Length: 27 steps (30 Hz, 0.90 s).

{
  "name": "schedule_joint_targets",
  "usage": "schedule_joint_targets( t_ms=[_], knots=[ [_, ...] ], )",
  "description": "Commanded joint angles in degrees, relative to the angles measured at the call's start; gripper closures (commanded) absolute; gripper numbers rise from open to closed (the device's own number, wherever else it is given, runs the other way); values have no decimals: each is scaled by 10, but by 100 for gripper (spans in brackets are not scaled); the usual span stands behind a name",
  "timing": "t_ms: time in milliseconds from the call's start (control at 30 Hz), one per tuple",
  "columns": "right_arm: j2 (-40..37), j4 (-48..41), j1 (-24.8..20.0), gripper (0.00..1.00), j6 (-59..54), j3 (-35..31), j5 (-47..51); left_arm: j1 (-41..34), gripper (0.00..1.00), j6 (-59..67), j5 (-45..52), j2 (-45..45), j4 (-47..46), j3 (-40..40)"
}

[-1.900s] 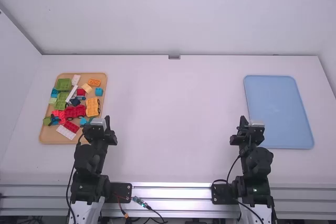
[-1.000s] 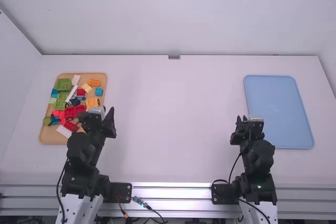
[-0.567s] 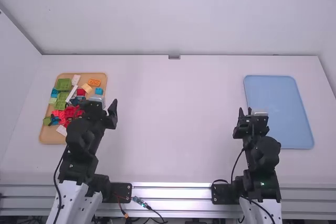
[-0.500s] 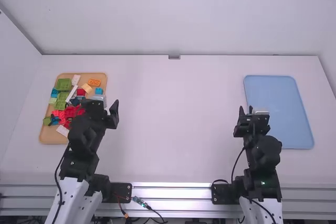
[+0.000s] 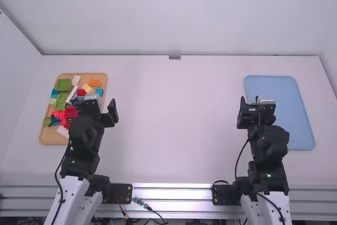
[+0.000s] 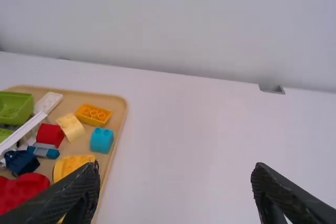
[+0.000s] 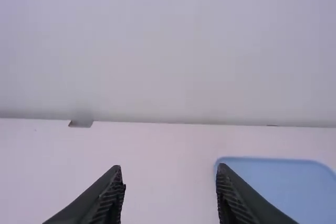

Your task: Assemble lego blocks to make yellow taxi

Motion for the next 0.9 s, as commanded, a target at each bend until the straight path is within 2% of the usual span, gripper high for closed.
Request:
schedule_joint_targets(
  t_ms=[0,300,533,767,867],
  knots=[
    [24,-17,4,49,-1,42,-2,-2,20,-20,-17,-5,-2,7],
    [117,-110,4,33,0,134,0,-2,9,-31,-50,43,-9,34],
    [179,-122,4,22,0,197,0,-2,1,-29,-51,89,-54,79],
    [257,-118,4,9,0,274,0,-2,1,-30,-122,167,-133,158],
    [289,-118,4,3,0,281,0,-2,1,-31,-117,204,-169,194]
  ],
)
